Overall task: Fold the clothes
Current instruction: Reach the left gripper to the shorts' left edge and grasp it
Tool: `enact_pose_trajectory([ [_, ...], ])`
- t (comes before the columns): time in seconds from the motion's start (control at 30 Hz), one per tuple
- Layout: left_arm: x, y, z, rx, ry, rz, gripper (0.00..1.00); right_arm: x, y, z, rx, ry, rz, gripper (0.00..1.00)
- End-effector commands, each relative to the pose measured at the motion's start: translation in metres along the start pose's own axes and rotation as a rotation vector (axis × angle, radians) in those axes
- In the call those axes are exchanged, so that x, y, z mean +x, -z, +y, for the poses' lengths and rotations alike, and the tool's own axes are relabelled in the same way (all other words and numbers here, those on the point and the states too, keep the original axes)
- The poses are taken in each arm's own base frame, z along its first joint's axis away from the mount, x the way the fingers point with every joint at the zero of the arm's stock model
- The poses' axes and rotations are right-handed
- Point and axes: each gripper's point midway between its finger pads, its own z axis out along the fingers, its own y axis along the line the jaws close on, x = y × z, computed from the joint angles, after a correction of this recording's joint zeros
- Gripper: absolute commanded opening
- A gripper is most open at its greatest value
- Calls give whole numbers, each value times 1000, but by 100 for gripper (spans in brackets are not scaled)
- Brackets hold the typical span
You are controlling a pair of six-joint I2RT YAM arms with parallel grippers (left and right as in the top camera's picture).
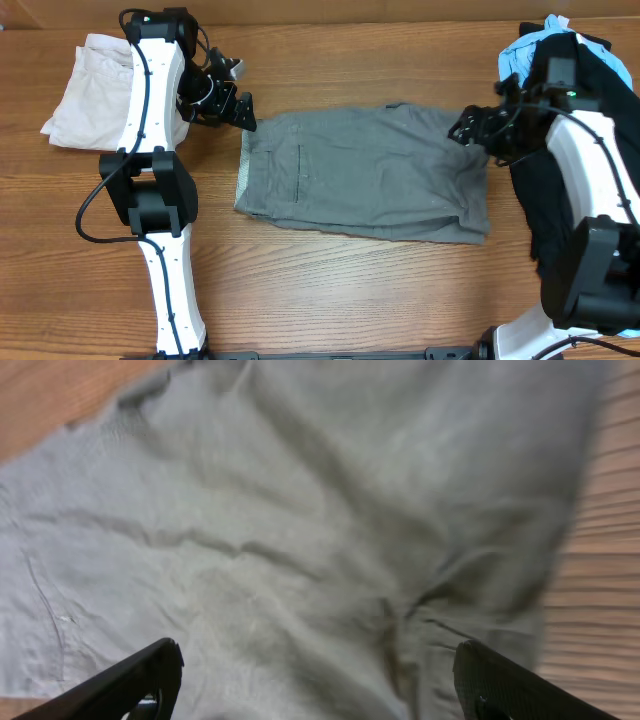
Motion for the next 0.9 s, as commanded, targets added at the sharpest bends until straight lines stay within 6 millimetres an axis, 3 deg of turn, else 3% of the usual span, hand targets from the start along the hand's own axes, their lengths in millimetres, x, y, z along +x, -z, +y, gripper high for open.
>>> enact_pose_trajectory([
  [0.0,-3,-7,-10,89,-111,-19,94,14,-12,-2,-6,-1,30,90],
  [0.17,5,-17,-9,108,-100,18,93,19,-16,-14,4,-27,36,90],
  [0.47,30,-64,3,124,-61,129,93,11,-14,-31,59,-37,3,93],
  [0.7,32,-87,-5,118,-83,156,97,11,-14,-32,66,-37,1,94],
  [0.87,43,-111,9,-24,-32,229,99,11,-14,-32,66,-37,1,94],
])
